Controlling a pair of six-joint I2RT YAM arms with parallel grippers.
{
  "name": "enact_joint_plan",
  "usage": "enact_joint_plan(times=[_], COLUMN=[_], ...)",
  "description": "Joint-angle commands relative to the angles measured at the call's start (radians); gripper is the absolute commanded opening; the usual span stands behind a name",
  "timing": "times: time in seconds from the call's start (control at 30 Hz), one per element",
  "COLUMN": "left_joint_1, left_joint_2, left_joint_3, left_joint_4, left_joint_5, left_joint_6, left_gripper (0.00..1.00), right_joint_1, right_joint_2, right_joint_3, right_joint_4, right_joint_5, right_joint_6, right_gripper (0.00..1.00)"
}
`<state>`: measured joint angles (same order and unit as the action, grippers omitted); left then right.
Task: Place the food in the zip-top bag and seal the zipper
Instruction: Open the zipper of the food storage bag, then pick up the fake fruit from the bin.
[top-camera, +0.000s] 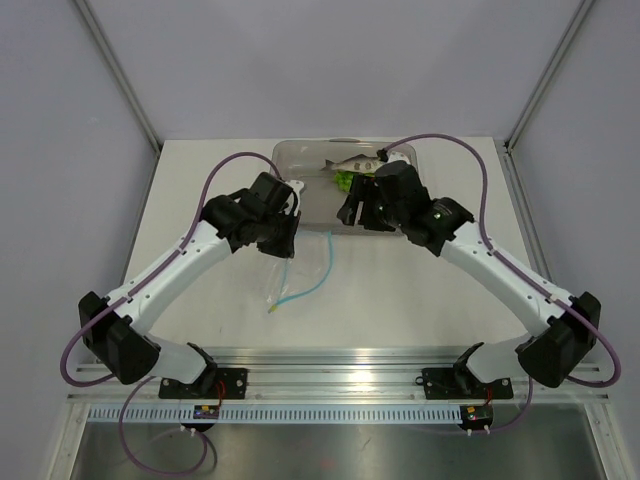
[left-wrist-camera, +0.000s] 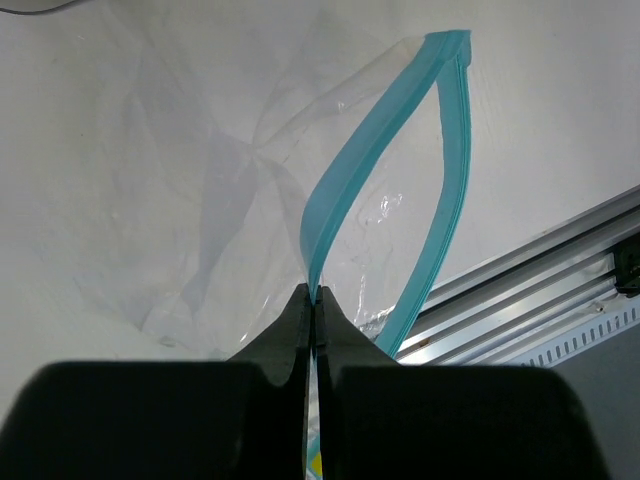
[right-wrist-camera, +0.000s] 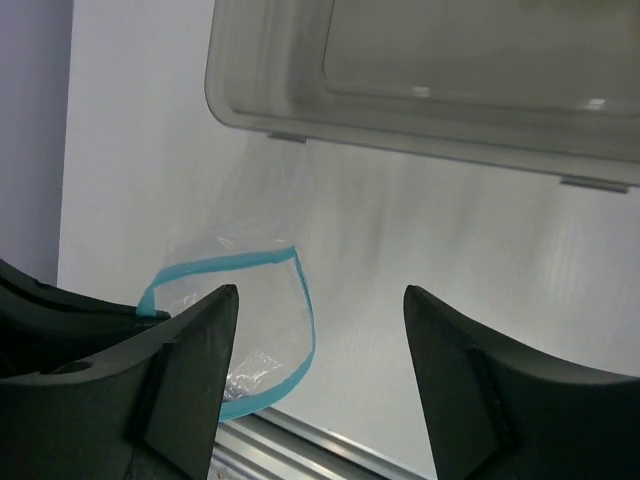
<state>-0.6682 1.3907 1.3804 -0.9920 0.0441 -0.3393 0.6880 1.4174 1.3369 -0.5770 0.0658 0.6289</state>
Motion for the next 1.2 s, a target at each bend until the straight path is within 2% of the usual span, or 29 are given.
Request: enact_joint_plan(times=[0.0, 0.13, 0.17, 0.27, 0.67, 0.97, 1.17], left_joint_1=[0.005, 0.007, 0.009, 0.012, 0.021, 0.038, 0.045], left_joint_2=[0.002, 0.005, 0.007, 0.008, 0.005, -0.004, -0.005], left_joint_3=[-0.007, 0.002, 0.008, 0.025, 0.034, 0.005, -0.001], left_joint_4=[0.052, 0.062, 0.064, 0.064, 0.067, 0.079, 0.081], left_joint_5=[-0.012, -0.009, -0.012, -0.015, -0.012, 0.005, 0.01], left_joint_6=[0.0, -0.01, -0.02, -0.038, -0.067, -0.072, -0.076], left_gripper=[0.0, 0.0, 0.0, 0.0, 0.0, 0.0, 0.0], right_joint_1=[-0.021, -0.183, -0.255, -0.32, -0.34, -0.341, -0.346], right_joint_2=[-0.054, -0.017, 0.01, 0.115, 0.624, 0.767, 0.821], right_joint_3=[0.059, 0.07, 0.079, 0.125, 0.58, 0.662, 0.656], right_joint_4=[-0.072, -0.052, -0.031, -0.023, -0.207, -0.221, -0.207], right_joint_5=[0.156, 0.122, 0.111, 0.13, 0.21, 0.272, 0.285], right_joint_6=[-0.083, -0.092, -0.092, -0.113, -0.357, -0.408, -0.419], right_gripper=[0.75, 0.75, 0.73, 0.73, 0.87, 0.89, 0.88])
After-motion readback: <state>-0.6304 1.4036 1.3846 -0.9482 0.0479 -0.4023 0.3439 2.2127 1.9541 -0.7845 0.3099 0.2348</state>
